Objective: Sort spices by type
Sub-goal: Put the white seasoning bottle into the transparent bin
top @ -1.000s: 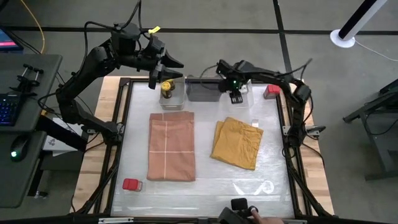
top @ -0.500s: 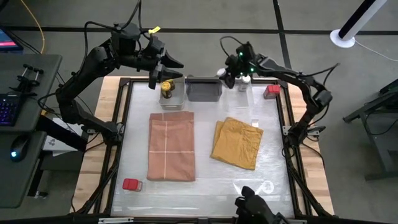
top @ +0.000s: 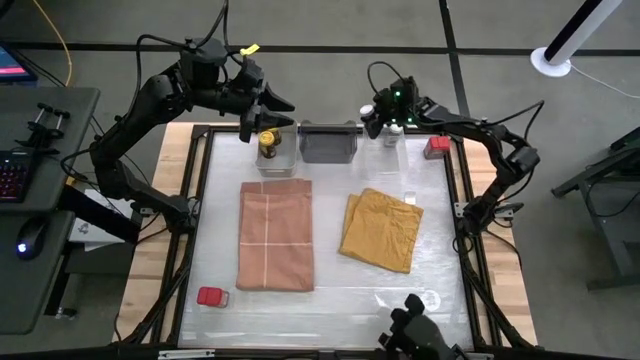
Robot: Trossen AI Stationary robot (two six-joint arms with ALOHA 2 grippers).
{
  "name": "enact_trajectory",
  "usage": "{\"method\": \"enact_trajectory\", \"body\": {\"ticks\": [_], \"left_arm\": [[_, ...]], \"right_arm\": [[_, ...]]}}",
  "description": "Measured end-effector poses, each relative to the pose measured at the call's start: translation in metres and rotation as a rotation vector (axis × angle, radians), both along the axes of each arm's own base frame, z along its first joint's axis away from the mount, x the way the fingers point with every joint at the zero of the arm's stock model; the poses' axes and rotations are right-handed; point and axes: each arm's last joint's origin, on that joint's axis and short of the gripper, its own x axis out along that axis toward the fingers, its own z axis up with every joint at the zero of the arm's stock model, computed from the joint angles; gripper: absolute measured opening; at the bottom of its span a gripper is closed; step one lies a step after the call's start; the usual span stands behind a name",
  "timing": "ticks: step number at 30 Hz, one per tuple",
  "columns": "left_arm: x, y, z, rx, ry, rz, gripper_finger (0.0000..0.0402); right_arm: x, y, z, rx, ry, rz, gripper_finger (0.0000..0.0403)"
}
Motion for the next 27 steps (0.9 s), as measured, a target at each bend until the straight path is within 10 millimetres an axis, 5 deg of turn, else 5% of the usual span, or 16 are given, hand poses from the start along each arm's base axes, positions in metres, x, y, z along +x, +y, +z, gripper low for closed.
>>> {"method": "enact_trajectory", "body": {"ticks": [9,16,27], "left_arm": [[0.000,0.002,0.001,0.019,0.000,0.046,0.0204],[0.000,0.002,0.001,0.039,-0.005,0.041,0.0204],[0.001,0.002,0.002,0.041,-0.011,0.040,0.0204]], "right_arm": [[0.026,0.043,0.007,-0.048,0.065,-0.266,0.0193],[0.016,0.078,-0.006,-0.123,-0.192,-0.563,0.0193],[0.032,0.098,-0.033,-0.243,-0.132,-0.871,0.0193]]}}
